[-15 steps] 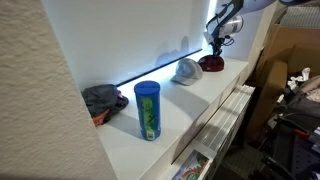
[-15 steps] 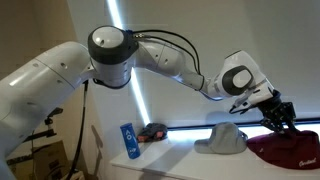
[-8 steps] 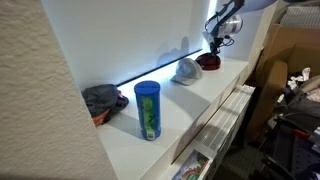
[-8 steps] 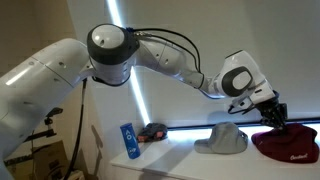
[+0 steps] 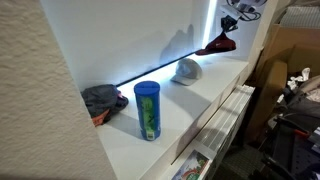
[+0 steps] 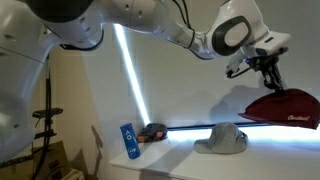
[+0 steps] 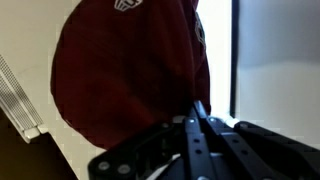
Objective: Place the red cap on top of the blue container
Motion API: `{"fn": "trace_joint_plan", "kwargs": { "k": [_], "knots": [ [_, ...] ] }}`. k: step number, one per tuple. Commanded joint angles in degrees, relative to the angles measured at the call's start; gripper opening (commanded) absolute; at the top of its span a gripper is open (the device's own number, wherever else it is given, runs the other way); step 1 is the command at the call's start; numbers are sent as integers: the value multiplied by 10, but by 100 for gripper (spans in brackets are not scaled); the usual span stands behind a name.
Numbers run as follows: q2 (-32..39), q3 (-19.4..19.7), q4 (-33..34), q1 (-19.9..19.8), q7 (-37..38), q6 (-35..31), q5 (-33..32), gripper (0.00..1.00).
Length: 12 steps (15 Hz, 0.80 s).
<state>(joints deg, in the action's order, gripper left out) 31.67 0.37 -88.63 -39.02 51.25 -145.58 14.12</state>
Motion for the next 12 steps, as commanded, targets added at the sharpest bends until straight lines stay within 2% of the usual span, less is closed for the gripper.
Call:
{"fn": "trace_joint_plan", "kwargs": {
  "k": [1, 7, 9, 12],
  "knots": [
    [-128, 30, -101, 15, -147, 11, 46, 1],
    [-316, 84, -222, 89, -310, -52, 132, 1],
    [-382, 94, -268, 126, -376, -53, 177, 1],
    [-478, 106, -341, 194, -444, -39, 197, 1]
  ]
}}
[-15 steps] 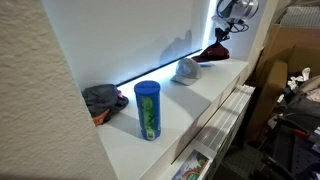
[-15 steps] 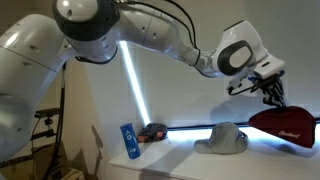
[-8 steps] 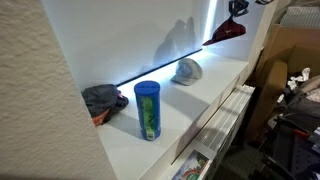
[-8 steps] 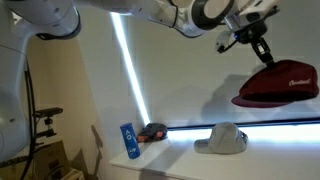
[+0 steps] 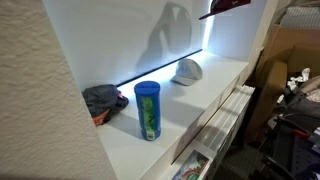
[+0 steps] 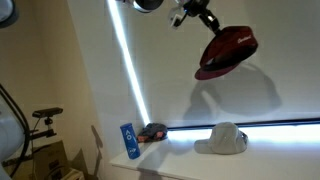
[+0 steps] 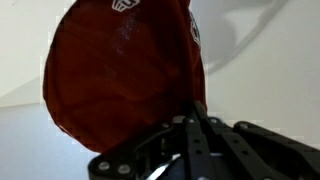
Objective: Place the red cap on top of the blue container
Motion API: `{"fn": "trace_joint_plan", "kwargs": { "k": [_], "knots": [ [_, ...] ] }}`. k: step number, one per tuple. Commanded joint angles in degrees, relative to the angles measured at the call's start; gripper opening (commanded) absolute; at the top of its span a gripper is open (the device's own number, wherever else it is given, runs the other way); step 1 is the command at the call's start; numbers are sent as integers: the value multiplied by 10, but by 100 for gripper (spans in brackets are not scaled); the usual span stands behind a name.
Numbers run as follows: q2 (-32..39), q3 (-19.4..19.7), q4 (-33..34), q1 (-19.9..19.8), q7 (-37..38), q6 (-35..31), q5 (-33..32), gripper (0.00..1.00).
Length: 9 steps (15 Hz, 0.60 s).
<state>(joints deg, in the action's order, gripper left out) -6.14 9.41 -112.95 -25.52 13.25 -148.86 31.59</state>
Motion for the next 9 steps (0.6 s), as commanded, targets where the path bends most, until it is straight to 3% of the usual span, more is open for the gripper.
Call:
{"fn": "trace_joint_plan", "kwargs": {
  "k": [1, 5, 9],
  "knots": [
    [-129, 15, -126, 80, -74, -11, 17, 1],
    [-220, 1, -221, 127, -72, -14, -46, 1],
    [-244, -44, -293, 141, -33, -70, -123, 1]
  ]
}}
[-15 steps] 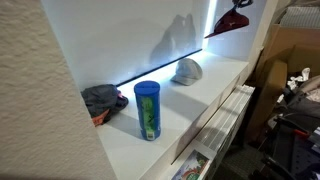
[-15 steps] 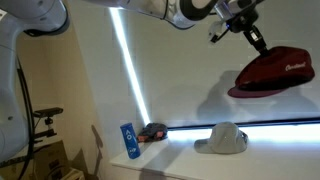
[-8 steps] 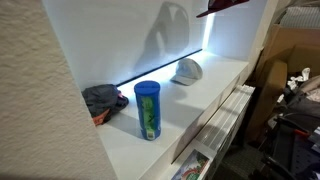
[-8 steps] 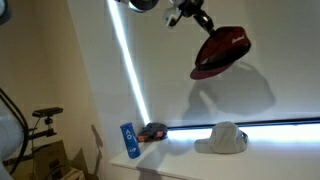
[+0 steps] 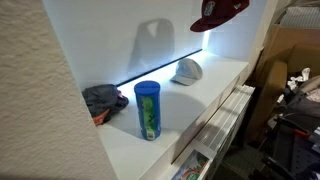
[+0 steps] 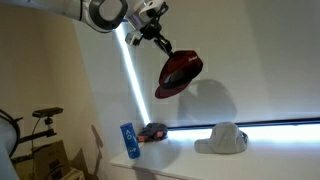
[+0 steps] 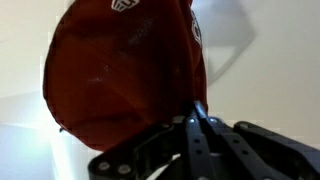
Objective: Place the red cap on top of the blue container
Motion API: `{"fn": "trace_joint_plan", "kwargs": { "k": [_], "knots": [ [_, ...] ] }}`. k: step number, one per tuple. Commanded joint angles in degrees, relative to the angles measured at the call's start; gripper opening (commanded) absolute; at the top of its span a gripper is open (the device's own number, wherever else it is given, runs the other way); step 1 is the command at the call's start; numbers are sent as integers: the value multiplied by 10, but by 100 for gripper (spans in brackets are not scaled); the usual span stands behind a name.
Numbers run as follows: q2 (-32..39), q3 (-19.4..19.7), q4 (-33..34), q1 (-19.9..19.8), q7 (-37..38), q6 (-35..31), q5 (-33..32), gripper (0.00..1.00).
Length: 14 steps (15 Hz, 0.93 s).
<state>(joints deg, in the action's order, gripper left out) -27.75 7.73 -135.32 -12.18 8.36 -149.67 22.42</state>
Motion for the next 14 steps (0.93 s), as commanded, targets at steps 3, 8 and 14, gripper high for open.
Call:
{"fn": "trace_joint_plan", "kwargs": {
  "k": [3, 8, 14],
  "knots": [
    [-23, -55, -117, 46, -2, -201, 18, 1],
    [-1, -128, -188, 81, -23, -430, 17, 1],
    [-31, -270, -228, 3, 5, -497, -14, 1]
  ]
}}
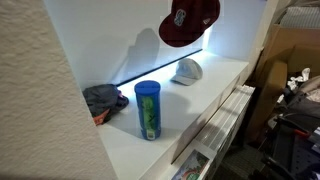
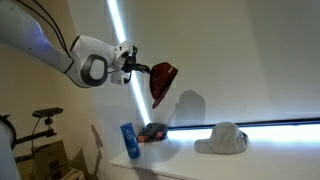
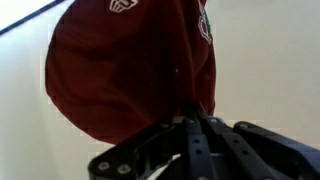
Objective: Place the red cap on top of the blue container
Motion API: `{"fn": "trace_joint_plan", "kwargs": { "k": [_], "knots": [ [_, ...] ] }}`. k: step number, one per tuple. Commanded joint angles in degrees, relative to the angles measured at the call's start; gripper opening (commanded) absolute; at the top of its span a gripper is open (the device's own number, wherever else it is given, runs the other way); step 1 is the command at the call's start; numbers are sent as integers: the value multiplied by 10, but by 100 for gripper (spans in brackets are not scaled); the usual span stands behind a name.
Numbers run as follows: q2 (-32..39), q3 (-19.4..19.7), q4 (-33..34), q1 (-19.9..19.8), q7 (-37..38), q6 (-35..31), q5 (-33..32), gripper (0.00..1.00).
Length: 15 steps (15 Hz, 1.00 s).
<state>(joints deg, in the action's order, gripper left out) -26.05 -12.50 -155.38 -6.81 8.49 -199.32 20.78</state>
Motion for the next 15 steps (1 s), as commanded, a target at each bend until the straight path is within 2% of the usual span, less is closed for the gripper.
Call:
{"fn": "trace_joint_plan", "kwargs": {
  "k": [1, 3, 5, 8, 11, 13, 15],
  "knots": [
    [-55, -100, -25, -66, 11, 2, 11, 1],
    [-54, -152, -21, -82, 23, 7, 30, 1],
    [-46, -182, -24, -69, 31, 33, 53, 1],
    [-34, -182, 5, -34, 42, 145, 53, 1],
    [-12, -173, 29, -23, 46, 217, 48, 1],
    [11, -201, 34, -51, 93, 143, 68, 1],
    [13, -209, 20, -45, 128, 75, 89, 1]
  ]
}}
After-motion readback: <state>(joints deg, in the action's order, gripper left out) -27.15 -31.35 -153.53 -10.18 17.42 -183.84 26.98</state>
